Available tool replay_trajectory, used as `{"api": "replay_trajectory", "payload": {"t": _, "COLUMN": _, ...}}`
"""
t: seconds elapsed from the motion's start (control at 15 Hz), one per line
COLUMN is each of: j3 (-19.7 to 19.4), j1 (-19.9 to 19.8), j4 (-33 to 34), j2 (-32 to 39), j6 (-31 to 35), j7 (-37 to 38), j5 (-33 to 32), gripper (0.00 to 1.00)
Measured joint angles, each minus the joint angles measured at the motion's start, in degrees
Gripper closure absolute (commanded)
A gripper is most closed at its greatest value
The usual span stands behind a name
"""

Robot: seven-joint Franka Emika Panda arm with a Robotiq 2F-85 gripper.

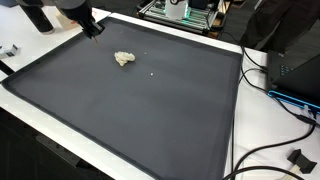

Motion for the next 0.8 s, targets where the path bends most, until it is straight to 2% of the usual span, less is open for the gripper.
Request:
{"api": "replay_trajectory", "payload": {"t": 0.27, "j3": 1.2, "j1": -1.3, "j4": -1.6, "j2": -3.2, "j6": 3.2, "j7": -3.3, "j5": 1.8, "gripper": 0.97}}
{"api": "replay_trajectory", "payload": {"t": 0.8, "j3": 3.0, "j1": -4.6, "j4": -5.1, "j2": -8.8, "j6": 7.2, "j7": -9.3, "j5": 10.9, "gripper": 0.97}}
